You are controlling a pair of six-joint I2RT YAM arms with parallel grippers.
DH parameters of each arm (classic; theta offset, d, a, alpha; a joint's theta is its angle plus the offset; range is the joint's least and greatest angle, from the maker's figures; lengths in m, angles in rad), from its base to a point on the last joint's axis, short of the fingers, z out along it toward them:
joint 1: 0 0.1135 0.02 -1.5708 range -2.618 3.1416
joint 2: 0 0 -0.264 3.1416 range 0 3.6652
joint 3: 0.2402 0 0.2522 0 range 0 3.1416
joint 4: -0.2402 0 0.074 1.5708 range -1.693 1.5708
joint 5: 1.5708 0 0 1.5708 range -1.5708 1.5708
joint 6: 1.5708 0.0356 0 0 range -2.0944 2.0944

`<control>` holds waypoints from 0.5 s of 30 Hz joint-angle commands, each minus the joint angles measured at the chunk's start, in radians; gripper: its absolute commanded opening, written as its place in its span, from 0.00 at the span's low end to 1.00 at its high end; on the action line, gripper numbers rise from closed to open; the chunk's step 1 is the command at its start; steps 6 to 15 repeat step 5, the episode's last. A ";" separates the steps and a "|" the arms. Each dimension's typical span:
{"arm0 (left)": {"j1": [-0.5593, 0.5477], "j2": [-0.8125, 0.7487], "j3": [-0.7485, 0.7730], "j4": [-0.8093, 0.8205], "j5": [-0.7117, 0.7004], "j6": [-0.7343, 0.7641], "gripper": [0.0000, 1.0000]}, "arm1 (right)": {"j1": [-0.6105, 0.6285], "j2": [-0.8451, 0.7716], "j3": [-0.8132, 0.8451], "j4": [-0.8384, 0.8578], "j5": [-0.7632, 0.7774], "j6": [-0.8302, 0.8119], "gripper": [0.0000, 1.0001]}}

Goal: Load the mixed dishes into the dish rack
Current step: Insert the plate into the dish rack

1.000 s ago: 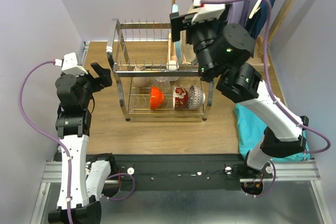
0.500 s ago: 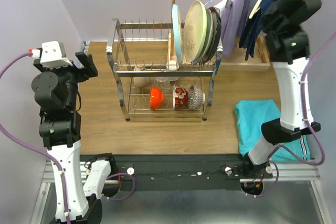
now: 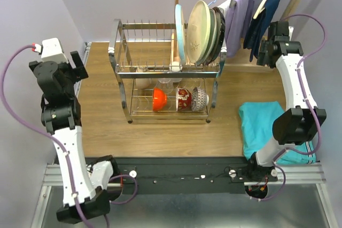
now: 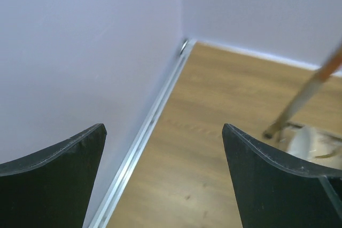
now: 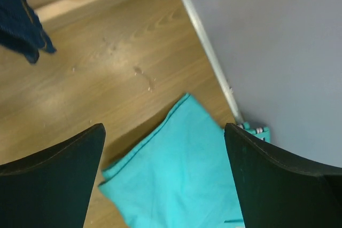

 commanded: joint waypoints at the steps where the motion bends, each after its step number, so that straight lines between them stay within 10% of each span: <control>1: 0.083 0.024 -0.144 0.032 -0.016 0.105 0.99 | -0.003 -0.113 -0.055 0.030 -0.094 0.069 1.00; 15: 0.120 0.076 -0.221 0.074 -0.005 0.132 0.99 | -0.003 -0.160 -0.153 0.079 -0.138 0.099 1.00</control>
